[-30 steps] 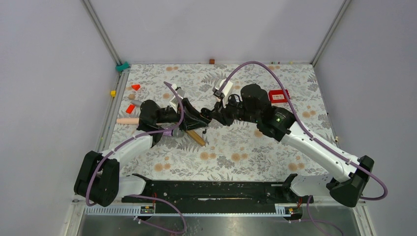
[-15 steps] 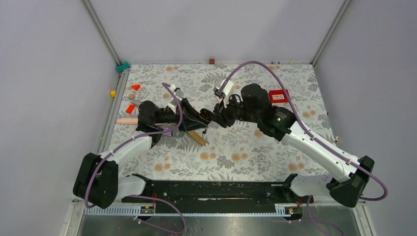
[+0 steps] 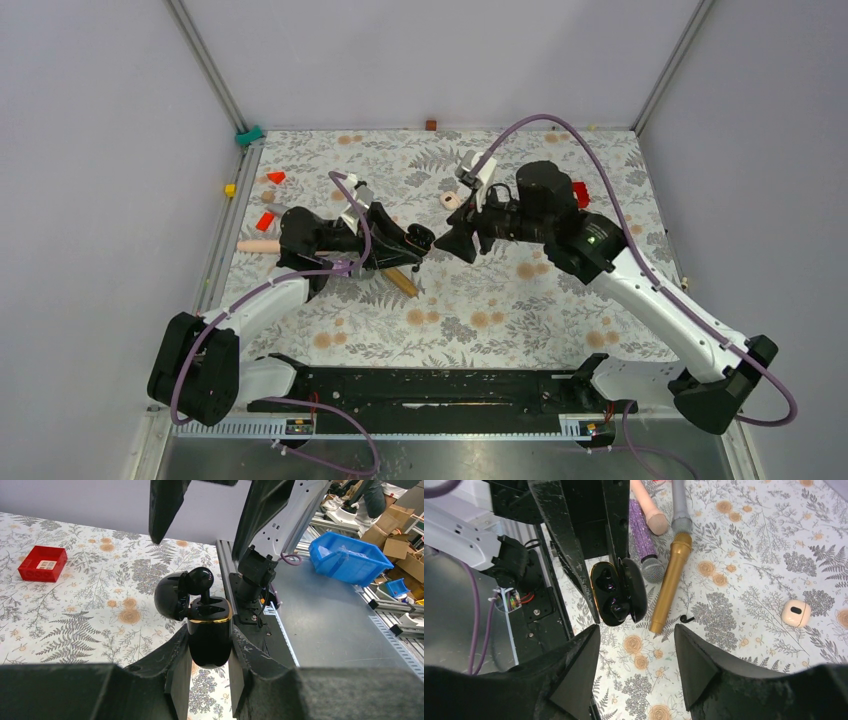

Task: Insert the wireless bluetooth earbuds into the charging case
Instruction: Place the earbud in the charging case.

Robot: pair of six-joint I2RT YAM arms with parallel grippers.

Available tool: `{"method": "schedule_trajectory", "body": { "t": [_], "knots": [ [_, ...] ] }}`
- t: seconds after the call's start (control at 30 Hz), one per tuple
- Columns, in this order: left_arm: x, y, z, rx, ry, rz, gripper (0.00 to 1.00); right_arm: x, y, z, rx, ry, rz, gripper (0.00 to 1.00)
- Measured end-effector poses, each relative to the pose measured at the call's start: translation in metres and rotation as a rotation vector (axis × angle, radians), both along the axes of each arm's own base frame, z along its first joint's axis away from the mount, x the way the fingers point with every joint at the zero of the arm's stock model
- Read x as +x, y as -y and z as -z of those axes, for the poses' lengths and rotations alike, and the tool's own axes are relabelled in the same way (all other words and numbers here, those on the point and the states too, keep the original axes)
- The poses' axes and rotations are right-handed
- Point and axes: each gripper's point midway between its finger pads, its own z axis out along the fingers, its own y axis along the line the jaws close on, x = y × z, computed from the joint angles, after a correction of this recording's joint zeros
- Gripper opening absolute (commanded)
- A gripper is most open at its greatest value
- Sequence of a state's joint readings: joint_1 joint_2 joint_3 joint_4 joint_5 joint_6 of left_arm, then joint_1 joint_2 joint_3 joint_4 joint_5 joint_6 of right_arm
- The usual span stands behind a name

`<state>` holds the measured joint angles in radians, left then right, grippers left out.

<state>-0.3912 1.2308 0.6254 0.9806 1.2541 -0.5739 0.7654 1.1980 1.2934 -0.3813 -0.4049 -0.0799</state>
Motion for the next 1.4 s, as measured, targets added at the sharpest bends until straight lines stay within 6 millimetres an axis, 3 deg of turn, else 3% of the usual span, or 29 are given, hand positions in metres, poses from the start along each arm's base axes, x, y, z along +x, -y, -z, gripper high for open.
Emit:
{"method": "schedule_trajectory", "body": {
  "t": [0.17,0.6,0.83,1.4],
  "knots": [
    [-0.001,0.0,0.0,0.0,0.002,0.004,0.0,-0.005,0.009,-0.015,0.058,-0.021,-0.018,0.65],
    [-0.025,0.002,0.006,-0.025,0.094,0.078,0.0,-0.016,0.007,-0.015,0.06,-0.005,-0.124,0.67],
    [-0.026,0.002,0.001,-0.042,0.124,0.082,0.0,-0.028,0.005,-0.002,0.031,-0.032,-0.211,0.65],
    [-0.024,0.006,0.009,-0.029,0.077,0.091,0.0,-0.06,-0.001,-0.015,0.112,-0.136,-0.353,0.66]
  ]
}}
